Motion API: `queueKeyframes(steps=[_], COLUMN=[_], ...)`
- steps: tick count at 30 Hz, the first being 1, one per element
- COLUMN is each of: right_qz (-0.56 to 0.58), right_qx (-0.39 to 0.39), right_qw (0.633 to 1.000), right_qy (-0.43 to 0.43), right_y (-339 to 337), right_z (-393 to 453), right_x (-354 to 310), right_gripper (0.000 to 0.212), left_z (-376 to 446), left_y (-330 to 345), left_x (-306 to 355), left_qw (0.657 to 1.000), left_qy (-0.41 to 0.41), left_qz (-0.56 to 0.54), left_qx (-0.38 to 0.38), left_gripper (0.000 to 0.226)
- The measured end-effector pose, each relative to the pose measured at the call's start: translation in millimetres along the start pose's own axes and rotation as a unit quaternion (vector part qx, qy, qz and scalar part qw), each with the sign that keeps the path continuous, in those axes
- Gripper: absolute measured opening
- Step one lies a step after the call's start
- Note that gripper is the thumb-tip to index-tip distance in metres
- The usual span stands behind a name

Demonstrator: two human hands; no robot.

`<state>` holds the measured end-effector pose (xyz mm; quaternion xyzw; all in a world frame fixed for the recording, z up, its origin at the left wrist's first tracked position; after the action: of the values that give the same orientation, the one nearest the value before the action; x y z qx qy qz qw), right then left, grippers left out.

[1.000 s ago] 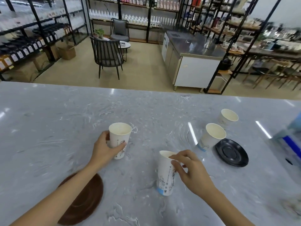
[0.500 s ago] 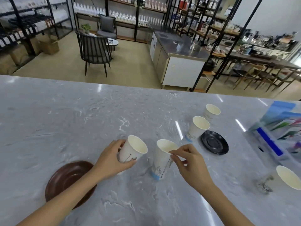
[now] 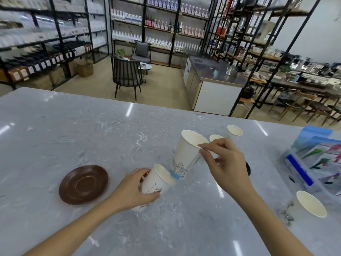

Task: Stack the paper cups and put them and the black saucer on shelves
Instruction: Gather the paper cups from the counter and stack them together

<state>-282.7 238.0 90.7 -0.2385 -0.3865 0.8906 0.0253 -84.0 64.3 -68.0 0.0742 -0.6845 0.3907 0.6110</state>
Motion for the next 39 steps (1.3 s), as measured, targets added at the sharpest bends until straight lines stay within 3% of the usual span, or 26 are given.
queueKeyframes(steps=[11,24,29,32,39], right_qz=[0.111,0.119,0.031,-0.027,-0.078], right_qx=[-0.029,-0.159,-0.274,-0.304,-0.343], right_qw=[0.993,0.979,0.952,0.934,0.921], right_qy=[-0.010,-0.055,-0.135,-0.186,-0.166], right_y=[-65,-88,-76,-69,-24], right_z=[-64,-127,-101,-65,45], right_x=[40,93,116,135,213], right_gripper=[0.018,0.022,0.025,0.032,0.023], left_z=[-63,-85,-65,-40,36], left_y=[94,170,185,190,202], left_x=[96,131,117,110,94], left_qw=[0.995,0.988,0.984,0.981,0.964], left_qy=[0.059,0.013,-0.003,-0.024,-0.077], left_qz=[-0.050,-0.107,-0.129,-0.135,-0.151], left_qx=[0.057,0.109,0.126,0.137,0.204], left_gripper=[0.065,0.061,0.068,0.069,0.053])
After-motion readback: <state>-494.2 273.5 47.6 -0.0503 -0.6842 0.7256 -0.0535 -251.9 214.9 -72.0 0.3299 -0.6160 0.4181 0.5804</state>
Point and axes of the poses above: each hand's wrist, its own z-axis towards the middle knuckle, its own y-axis out of the palm, x = y × z, the point moved 6 cm from there along z, towards the middle knuckle, and after that the axes turned 14 degrees about -z, right-handed, at the moved point
